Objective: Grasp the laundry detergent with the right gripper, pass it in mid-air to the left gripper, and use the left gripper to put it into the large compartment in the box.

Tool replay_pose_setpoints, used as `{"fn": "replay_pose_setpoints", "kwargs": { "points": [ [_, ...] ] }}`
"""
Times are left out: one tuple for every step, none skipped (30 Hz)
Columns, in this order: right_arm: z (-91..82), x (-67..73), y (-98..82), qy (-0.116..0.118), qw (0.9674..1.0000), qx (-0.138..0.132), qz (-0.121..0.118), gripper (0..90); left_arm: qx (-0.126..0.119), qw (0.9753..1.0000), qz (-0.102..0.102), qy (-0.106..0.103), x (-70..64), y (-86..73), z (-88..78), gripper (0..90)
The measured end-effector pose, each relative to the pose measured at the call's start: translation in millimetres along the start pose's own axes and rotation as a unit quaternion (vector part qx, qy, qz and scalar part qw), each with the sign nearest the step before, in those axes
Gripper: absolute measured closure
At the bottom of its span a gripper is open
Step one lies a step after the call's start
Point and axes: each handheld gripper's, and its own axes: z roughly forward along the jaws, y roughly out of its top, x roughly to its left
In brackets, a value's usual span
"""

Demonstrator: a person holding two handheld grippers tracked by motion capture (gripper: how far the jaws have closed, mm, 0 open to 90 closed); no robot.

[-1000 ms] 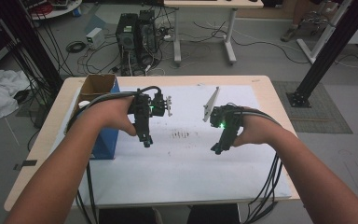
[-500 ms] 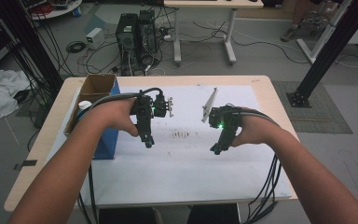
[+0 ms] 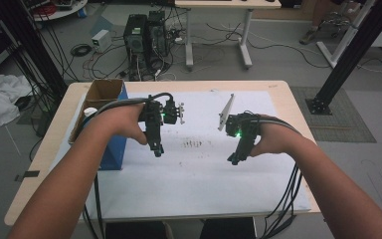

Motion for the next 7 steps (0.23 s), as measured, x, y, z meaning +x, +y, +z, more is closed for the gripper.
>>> {"fn": "replay_pose_setpoints", "kwargs": {
  "points": [
    [-0.6,-0.9,-3.3,-0.001,1.0000,-0.001,0.002,10.1,0.000,1.0000,-0.002,-0.002,-0.4,-0.3,0.0,2.9],
    [-1.3,-0.8,-3.6,-0.002,1.0000,0.002,0.005,10.1,0.001,1.0000,-0.002,-0.002,-0.3,-0.3,-0.1,2.9],
    [-1.3,-0.8,-3.6,-0.002,1.0000,0.002,0.005,10.1,0.001,1.0000,-0.002,-0.002,-0.3,-0.3,-0.1,2.9],
    [-1.4,-1.0,-3.9,-0.002,1.0000,0.001,0.005,10.1,0.001,1.0000,-0.002,-0.002,-0.3,-0.3,-0.1,2.9],
    [-1.6,-1.4,-4.2,-0.003,1.0000,0.002,0.005,10.1,0.002,1.0000,-0.003,-0.003,0.2,-0.3,-0.1,2.9],
    [-1.6,-1.4,-4.2,-0.003,1.0000,0.002,0.005,10.1,0.002,1.0000,-0.003,-0.003,0.2,-0.3,-0.1,2.9],
    [-1.6,-1.3,-4.2,-0.003,1.0000,0.001,0.005,10.1,0.001,1.0000,-0.003,-0.002,0.3,-0.2,-0.1,2.9]
  ]
}}
